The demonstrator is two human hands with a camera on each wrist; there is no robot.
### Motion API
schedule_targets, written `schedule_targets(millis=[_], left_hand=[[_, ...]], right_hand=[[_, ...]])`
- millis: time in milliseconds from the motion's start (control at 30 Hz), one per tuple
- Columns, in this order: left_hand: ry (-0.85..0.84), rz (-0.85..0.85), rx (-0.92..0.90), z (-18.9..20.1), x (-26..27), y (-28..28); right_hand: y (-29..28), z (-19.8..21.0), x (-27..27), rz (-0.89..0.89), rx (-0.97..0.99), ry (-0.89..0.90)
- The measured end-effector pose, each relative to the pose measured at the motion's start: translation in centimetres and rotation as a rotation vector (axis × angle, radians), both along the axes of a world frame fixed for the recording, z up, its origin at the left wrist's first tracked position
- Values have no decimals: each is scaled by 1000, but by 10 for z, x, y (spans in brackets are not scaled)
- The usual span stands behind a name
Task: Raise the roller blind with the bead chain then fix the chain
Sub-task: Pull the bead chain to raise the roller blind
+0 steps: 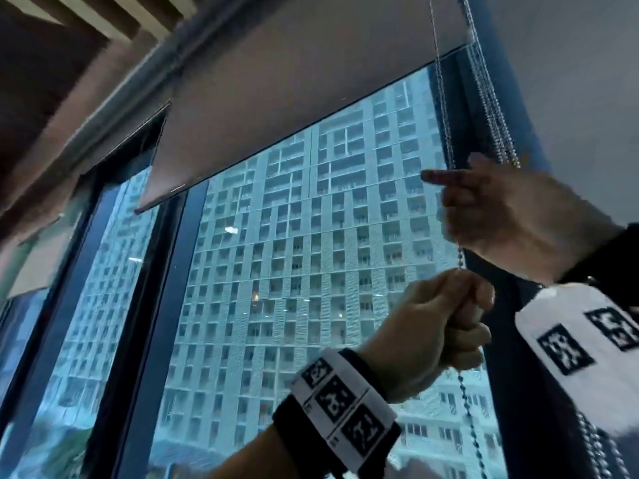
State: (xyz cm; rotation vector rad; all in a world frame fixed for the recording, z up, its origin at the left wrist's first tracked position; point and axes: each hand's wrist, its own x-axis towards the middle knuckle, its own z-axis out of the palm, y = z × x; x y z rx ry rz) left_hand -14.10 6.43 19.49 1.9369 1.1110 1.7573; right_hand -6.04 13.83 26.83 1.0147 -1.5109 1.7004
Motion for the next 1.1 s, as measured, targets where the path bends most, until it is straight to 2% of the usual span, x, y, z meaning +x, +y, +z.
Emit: schedule_targets(millis=[67,100,200,300,367,433,500,600,700,867,967,1100], left_hand=[[43,-18,-37,0,-6,-3],[53,-13,-56,3,-8,-6],[73,56,-94,22,-13,-19],[15,141,17,50,-10,-33],[-26,110,116,70,-2,-43],[-28,65,171,85,10,-51],[-30,92,181,92,21,-53],[-72,140,157,85,29,-47],[-95,110,181,77,34,-42],[-96,75,209,69,43,-46],[-91,97,194,52,42,-48],[-46,67,162,38,52,-47]], right_hand=[[5,5,-3,-181,6,-8],[7,-2,-9,-217,-5,61],[-5,2,3,-247,-42,72],[-12,-16,-5,-305,-16,94],[-25,-30,-8,-362,19,86],[-31,-53,-12,-373,41,47],[-34,-77,-13,-368,75,-5],[-28,-101,-10,-358,111,-69],[-23,-105,-2,-342,153,-102],[-7,-80,19,-243,294,-232],[2,-48,31,-204,193,-198],[-16,3,52,-184,63,-133]])
